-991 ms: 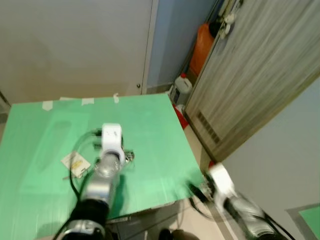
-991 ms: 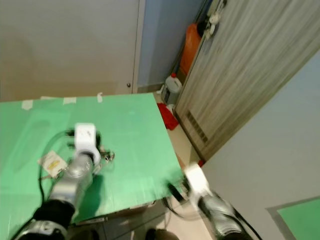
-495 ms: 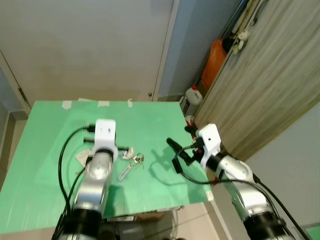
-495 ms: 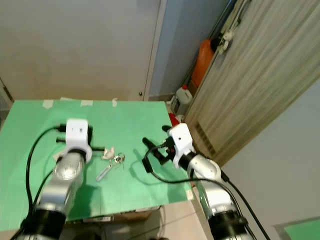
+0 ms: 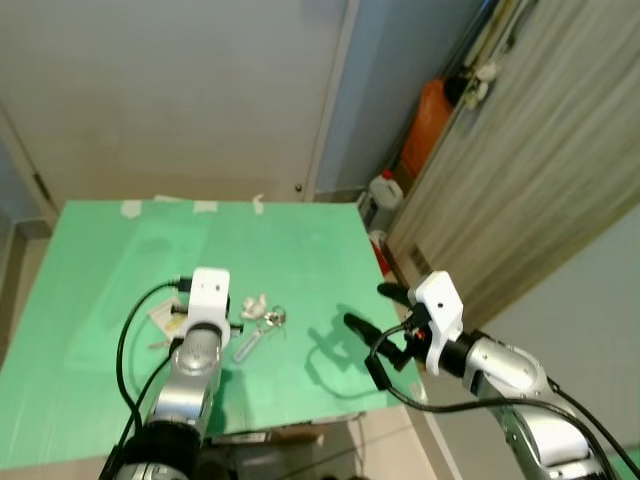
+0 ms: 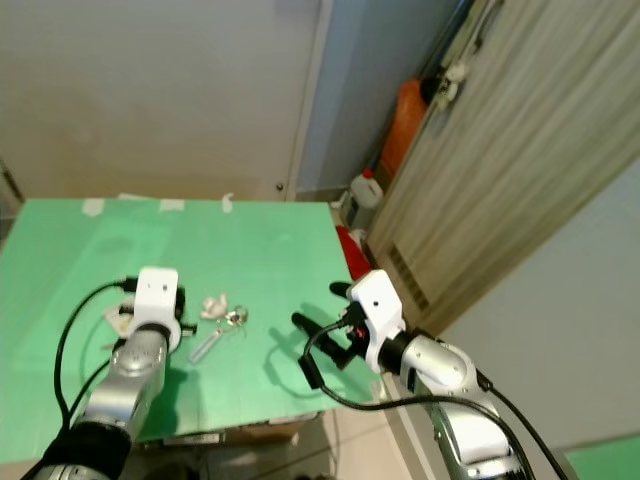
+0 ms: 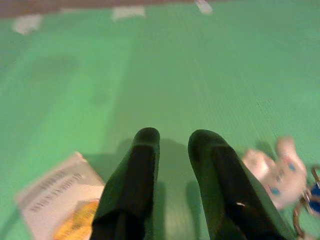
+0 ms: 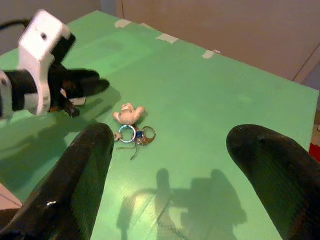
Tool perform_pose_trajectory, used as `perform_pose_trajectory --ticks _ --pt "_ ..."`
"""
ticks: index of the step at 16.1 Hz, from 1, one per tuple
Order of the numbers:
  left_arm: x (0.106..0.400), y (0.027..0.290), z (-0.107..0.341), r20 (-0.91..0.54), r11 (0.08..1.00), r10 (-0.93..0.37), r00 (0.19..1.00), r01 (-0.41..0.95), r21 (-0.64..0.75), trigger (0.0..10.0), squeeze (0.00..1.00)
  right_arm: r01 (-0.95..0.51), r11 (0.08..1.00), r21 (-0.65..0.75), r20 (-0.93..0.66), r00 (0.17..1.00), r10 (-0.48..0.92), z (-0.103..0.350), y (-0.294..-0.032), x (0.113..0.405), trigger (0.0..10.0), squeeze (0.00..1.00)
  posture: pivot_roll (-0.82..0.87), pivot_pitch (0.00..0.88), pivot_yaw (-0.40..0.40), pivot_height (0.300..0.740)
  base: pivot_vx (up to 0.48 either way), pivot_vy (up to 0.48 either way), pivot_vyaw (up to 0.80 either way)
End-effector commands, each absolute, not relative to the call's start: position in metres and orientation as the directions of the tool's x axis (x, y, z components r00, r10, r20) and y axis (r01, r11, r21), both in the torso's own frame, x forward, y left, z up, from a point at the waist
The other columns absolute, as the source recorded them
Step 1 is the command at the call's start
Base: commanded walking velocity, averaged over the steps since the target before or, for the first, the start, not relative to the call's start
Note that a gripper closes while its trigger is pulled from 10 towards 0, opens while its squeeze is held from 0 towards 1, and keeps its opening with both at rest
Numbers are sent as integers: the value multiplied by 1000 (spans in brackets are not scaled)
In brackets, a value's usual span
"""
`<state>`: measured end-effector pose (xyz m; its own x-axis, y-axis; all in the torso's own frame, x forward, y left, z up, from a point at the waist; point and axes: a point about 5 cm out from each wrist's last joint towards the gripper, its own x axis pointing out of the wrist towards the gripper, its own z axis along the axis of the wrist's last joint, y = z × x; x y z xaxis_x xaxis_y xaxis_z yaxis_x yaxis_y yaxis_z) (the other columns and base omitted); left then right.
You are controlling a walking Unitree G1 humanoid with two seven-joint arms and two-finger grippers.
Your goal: Hang keys on a hook
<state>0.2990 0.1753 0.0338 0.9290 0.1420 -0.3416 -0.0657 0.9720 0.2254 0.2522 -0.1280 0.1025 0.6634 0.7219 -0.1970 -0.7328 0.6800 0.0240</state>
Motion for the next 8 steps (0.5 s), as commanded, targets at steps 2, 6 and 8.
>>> perform_pose_trajectory --ticks 2,6,8 --pt "299 163 28 -355 977 103 929 -28 211 10000 1000 -714 700 12 -225 680 698 106 -139 250 10000 0 -44 126 -197 740 0 0 0" --pt "306 164 31 -321 976 94 942 -23 216 10000 1000 -697 717 15 -261 689 676 106 -148 241 10000 0 -86 140 -196 740 0 0 0" --pt "310 166 36 -287 973 104 952 -38 228 10000 1000 -689 725 19 -282 691 665 103 -153 235 10000 0 -101 143 -188 740 0 0 0"
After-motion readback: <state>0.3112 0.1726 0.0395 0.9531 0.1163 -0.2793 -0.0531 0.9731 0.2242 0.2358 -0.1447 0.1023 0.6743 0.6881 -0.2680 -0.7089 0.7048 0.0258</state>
